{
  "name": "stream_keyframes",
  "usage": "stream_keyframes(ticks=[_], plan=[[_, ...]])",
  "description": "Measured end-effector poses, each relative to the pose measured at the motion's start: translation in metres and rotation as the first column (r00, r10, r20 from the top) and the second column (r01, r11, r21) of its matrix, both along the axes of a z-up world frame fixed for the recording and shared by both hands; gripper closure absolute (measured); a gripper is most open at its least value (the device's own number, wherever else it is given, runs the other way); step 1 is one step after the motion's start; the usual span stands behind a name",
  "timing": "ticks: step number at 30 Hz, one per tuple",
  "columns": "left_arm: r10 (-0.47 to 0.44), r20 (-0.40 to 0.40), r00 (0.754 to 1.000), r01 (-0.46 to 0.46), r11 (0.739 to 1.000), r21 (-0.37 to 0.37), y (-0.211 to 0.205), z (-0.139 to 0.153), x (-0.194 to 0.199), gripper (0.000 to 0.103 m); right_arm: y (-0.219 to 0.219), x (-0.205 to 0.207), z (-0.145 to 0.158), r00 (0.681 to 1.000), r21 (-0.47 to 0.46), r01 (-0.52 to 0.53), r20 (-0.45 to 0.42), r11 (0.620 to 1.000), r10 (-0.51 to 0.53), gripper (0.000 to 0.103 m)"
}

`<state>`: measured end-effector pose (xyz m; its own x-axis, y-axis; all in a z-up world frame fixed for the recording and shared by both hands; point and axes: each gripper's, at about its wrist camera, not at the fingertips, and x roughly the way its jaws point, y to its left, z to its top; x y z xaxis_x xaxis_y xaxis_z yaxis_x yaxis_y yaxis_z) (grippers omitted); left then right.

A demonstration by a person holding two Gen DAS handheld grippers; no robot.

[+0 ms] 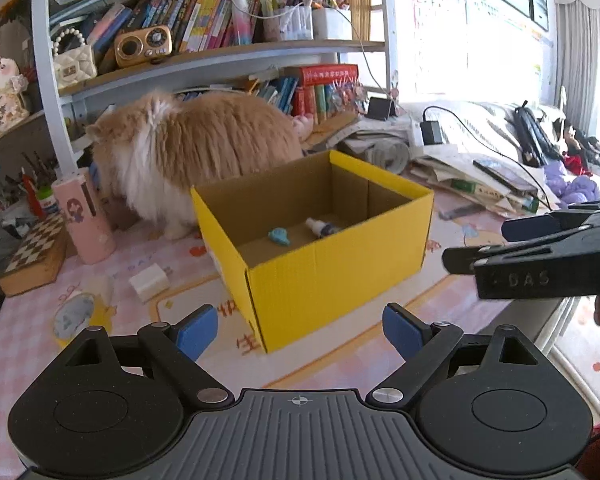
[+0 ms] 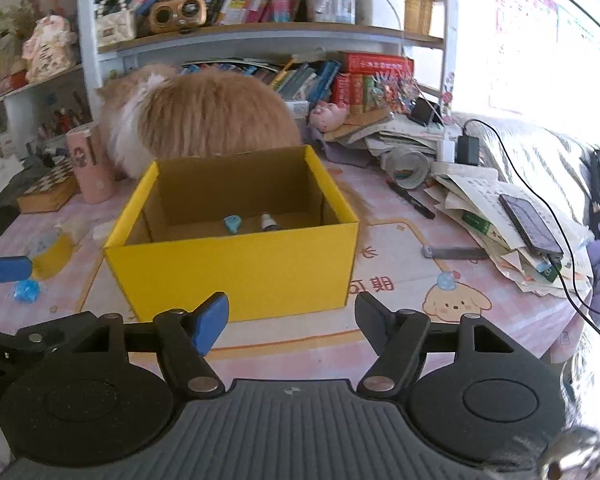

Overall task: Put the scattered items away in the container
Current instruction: 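Withdraw both tools from the box and move toward the blue cloth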

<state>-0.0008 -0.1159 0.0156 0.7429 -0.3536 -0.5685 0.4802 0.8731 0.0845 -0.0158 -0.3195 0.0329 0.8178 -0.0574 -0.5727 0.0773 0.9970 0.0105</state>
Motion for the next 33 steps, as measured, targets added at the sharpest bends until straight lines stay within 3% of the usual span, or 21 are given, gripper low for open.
stream_keyframes(ticks=[11,33], plan=[[0.051,-0.060,0.997,-0.050,0.999,0.009,0.006,-0.015,-0.015,0.011,0.022,-0.018,-0.015,0.991,-0.033,-0.122,-0.061,0.992,0.119,0.029],[0.156,-0.140,0.978,-0.155,0.988,0.020,0.032,-0.031,-0.028,0.011,0.044,-0.021,-0.032,0.972,-0.005,-0.193,-0.141,0.981,0.190,0.028]])
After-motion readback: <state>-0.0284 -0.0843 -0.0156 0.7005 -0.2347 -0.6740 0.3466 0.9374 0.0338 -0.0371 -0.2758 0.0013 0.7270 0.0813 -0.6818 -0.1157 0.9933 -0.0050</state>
